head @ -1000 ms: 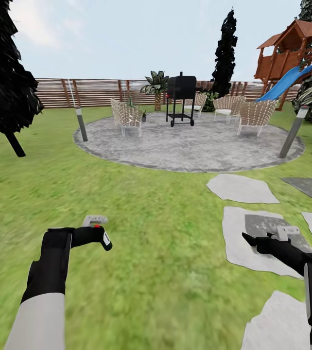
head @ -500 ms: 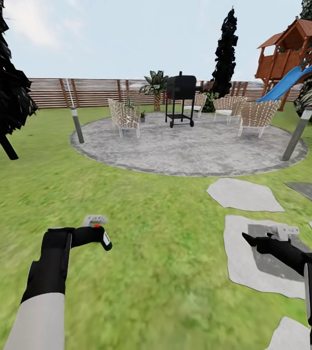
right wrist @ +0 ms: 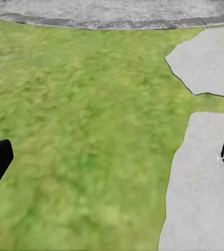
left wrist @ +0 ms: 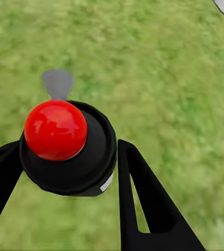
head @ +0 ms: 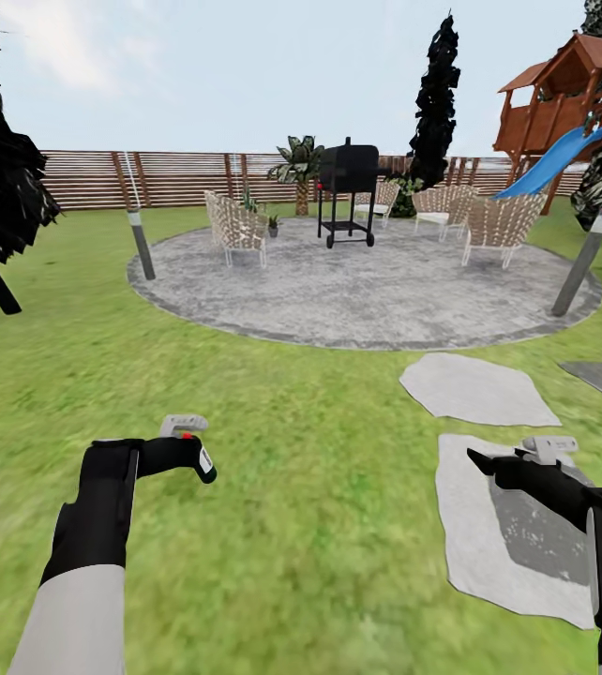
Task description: Pick up the pesticide atomizer in the garden and spray insectifuge to fully cover both potted plants in the garden.
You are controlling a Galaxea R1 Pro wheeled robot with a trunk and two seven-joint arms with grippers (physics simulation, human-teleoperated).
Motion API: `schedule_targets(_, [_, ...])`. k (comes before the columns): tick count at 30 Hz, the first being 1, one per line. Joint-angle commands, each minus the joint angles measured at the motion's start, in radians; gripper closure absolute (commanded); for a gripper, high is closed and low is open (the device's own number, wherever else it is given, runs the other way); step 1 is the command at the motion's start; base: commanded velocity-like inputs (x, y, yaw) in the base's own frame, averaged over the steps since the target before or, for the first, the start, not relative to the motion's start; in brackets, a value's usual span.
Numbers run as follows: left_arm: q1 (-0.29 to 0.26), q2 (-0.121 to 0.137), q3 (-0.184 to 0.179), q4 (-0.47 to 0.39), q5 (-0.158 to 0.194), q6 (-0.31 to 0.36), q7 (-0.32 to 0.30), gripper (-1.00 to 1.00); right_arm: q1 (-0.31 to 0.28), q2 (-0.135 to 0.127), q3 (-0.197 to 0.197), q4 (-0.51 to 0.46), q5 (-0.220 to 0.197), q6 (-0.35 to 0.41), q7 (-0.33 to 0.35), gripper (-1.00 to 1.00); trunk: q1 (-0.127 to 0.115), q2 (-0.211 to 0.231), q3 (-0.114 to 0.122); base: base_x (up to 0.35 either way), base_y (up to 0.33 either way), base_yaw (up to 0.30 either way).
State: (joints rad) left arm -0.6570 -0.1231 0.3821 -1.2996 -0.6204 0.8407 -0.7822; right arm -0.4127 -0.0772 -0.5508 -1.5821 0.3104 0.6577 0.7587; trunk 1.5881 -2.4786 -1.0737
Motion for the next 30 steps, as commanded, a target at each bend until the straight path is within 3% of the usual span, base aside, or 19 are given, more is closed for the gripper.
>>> schedule_targets(1, [-0.001, -0.001, 0.003, -0.001, -0.009, 0.003, -0.011, 1.00, -0.001, 0.000, -0.001, -0.001, 0.010, 0.002, 0.010, -1.00, 0.000, 0.000, -0.001, 0.332, -0.080, 0.000])
schedule_targets(30, [-0.001, -0.001, 0.003, -0.001, -0.009, 0.003, -0.011, 1.00, -0.001, 0.000, -0.001, -0.001, 0.011, 0.002, 0.010, -1.00, 0.000, 0.000, -0.001, 0.332, -0.076, 0.000])
